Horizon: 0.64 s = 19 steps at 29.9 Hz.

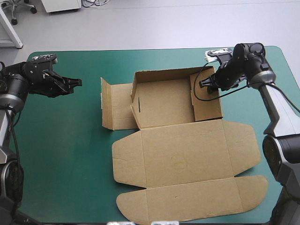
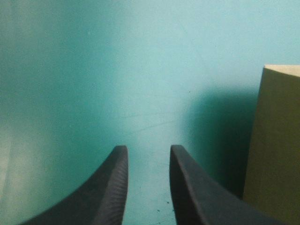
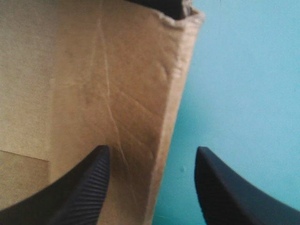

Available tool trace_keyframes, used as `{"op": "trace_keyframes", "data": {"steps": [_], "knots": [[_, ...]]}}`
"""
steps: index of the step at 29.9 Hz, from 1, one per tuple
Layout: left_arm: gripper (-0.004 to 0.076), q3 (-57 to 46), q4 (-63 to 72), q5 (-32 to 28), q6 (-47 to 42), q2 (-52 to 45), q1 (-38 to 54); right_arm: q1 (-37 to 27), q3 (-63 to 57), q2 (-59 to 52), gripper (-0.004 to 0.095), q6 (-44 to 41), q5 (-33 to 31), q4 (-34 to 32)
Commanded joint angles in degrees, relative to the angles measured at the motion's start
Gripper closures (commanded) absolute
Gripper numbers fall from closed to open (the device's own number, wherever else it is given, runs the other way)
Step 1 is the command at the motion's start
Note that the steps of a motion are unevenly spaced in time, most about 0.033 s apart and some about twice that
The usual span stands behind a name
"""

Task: Fold the box

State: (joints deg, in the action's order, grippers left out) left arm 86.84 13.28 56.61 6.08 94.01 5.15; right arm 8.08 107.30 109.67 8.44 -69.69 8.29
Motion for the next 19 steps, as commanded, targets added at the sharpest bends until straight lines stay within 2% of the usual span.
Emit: {"op": "trace_keyframes", "data": {"steps": [1, 8, 14, 19], "knots": [[0.0501, 1.4, 1.1, -2.0, 0.0, -2.7, 0.0, 0.1, 4.2, -3.5, 0.0256, 0.7, 1.3, 0.2], [0.0501, 1.4, 0.4, -2.9, 0.3, -2.7, 0.0, 0.1, 3.7, -7.7, 0.0262, -0.5, -1.6, 0.1], [0.0501, 1.4, 0.4, -2.9, 0.3, -2.7, 0.0, 0.3, -4.1, -12.5, 0.0285, -1.0, 6.2, -1.0], [0.0501, 1.4, 0.8, -2.9, 0.3, -2.7, 0.0, 0.3, -4.0, -11.1, 0.0302, -0.3, 7.6, -1.0]]}}
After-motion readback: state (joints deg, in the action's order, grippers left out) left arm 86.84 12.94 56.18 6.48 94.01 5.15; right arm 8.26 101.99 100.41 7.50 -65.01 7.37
